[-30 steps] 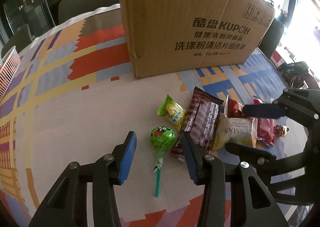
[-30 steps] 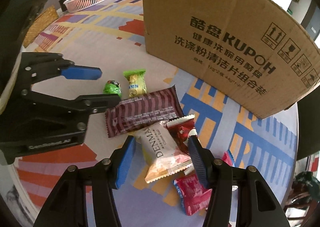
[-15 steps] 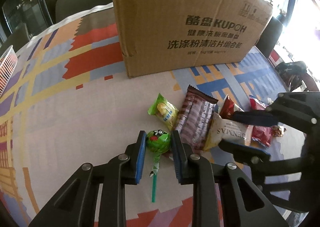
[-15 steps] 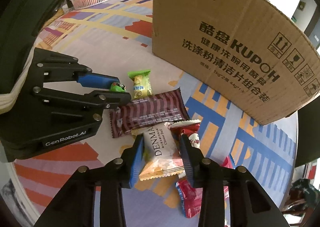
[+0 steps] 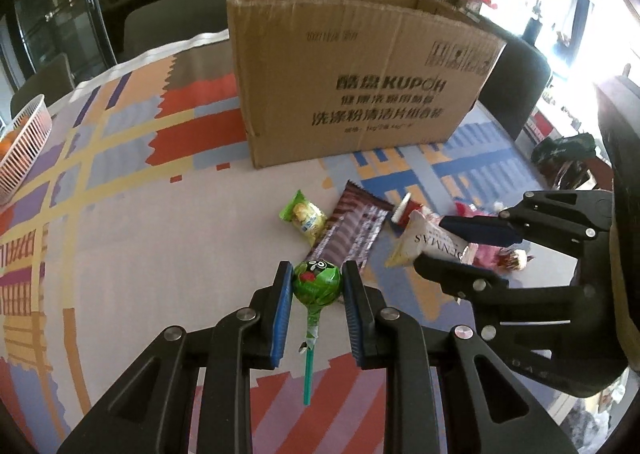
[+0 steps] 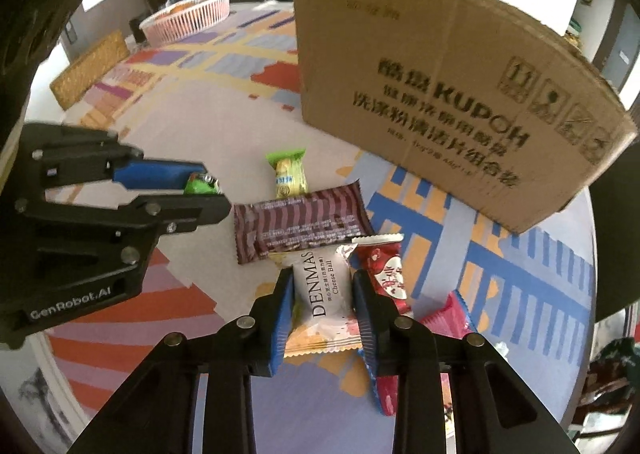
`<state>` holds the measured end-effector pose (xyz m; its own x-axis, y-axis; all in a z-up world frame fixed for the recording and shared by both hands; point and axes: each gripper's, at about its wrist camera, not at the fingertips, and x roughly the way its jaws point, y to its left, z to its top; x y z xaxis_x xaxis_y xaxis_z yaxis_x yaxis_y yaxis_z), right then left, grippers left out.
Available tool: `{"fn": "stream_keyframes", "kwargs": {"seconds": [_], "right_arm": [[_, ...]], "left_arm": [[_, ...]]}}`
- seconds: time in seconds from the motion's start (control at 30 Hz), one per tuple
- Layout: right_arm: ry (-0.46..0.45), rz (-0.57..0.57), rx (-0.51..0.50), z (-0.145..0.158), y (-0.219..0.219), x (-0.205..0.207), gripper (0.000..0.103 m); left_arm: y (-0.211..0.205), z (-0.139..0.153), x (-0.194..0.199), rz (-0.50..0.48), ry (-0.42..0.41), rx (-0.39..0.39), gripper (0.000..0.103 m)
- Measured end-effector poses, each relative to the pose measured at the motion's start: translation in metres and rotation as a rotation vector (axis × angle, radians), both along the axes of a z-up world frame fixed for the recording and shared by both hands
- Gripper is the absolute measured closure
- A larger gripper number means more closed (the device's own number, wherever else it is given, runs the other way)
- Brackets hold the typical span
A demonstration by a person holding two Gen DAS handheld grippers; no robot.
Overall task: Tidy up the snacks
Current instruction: 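Grasp the green lollipop with left tool while right tool grasps Denmas wafer, then carry lollipop and Denmas wafer over the box and open both tools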
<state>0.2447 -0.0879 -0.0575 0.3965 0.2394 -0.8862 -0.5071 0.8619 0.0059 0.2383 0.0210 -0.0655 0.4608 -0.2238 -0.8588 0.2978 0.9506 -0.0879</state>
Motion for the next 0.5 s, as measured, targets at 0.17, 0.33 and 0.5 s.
{"fn": "stream_keyframes", "kwargs": {"seconds": [0.17,0.33,0.5], "right_arm": [[-0.046,-0.043,0.047,0.023,-0.011,-0.002,0.072],[-0.100,-0.085,0.091,0.046,-0.023,-0.002,0.072],[-0.166,-0.129,0.134,0.074,-0.033,0.003,0.072]], "left_arm": [[-0.004,0.025,-0.007,0.007,-0.056,-0.024,0.078],[-0.008,0.051,-0.008,0.015,-0.119,-0.041,0.078],[-0.013,0.077,-0.005,0.017,-0.176,-0.056,0.078]]}}
